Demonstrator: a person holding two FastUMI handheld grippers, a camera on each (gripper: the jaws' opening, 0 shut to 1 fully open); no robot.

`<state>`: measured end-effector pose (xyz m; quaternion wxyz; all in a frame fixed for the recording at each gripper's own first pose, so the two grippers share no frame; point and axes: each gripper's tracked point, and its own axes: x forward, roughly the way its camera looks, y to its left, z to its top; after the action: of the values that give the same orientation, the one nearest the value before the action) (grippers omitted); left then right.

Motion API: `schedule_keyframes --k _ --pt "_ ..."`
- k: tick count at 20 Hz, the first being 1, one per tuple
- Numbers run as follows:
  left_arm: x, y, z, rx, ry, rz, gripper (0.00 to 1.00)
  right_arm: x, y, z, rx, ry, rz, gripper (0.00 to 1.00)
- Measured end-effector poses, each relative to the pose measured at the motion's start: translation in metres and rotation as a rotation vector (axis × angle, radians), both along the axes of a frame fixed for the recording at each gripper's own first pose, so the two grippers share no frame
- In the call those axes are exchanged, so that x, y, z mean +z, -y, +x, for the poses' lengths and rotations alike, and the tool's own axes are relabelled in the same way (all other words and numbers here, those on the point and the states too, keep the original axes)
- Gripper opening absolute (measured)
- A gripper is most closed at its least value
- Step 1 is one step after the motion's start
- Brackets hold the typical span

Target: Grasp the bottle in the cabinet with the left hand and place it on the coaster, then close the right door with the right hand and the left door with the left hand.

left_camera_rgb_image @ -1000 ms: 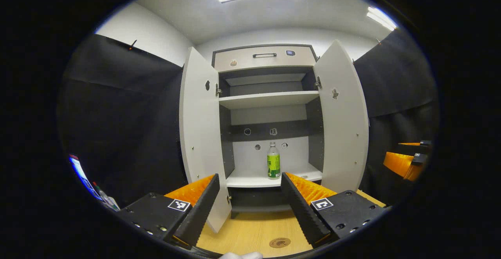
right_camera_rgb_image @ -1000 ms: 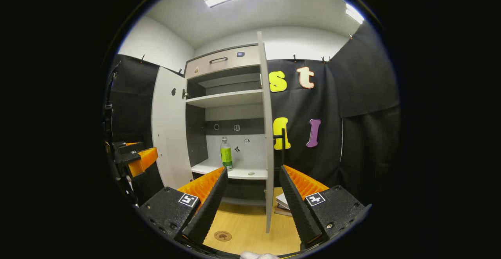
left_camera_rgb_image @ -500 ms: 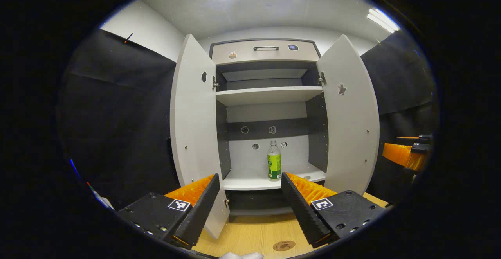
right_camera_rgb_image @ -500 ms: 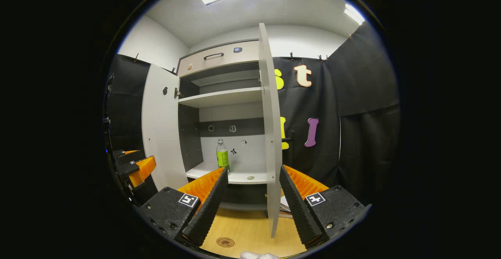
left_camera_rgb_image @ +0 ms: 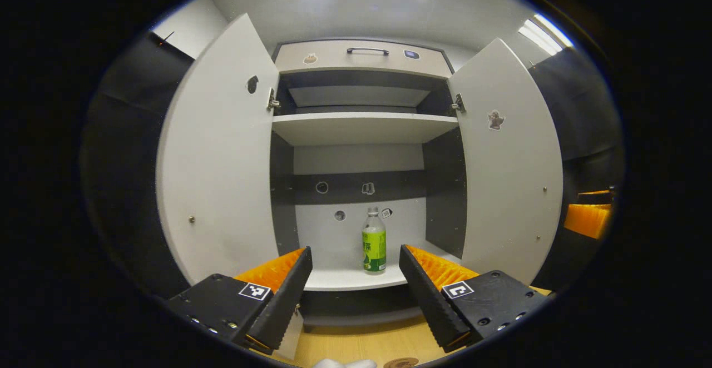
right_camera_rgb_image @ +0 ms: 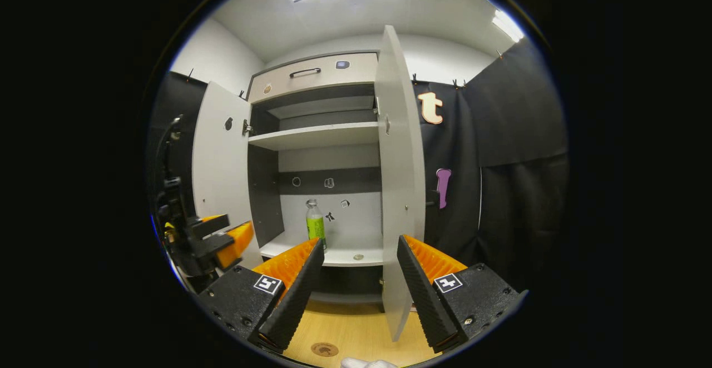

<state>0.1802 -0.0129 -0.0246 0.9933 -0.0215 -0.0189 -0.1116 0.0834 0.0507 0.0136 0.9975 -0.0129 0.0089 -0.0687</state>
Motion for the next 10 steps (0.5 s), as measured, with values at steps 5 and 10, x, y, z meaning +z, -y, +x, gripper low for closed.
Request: schedule_keyframes --k 5,10 --pt "0.004 0.035 0.089 -0.035 0.036 -0.031 0.96 0.0 -0.01 0.004 -0.034 -0.027 -0.051 0.82" --pt "-0.008 0.061 0.17 -0.018 0.033 -0.045 0.96 -0.005 -0.016 0.011 -0.058 -0.055 -0.091 0.82"
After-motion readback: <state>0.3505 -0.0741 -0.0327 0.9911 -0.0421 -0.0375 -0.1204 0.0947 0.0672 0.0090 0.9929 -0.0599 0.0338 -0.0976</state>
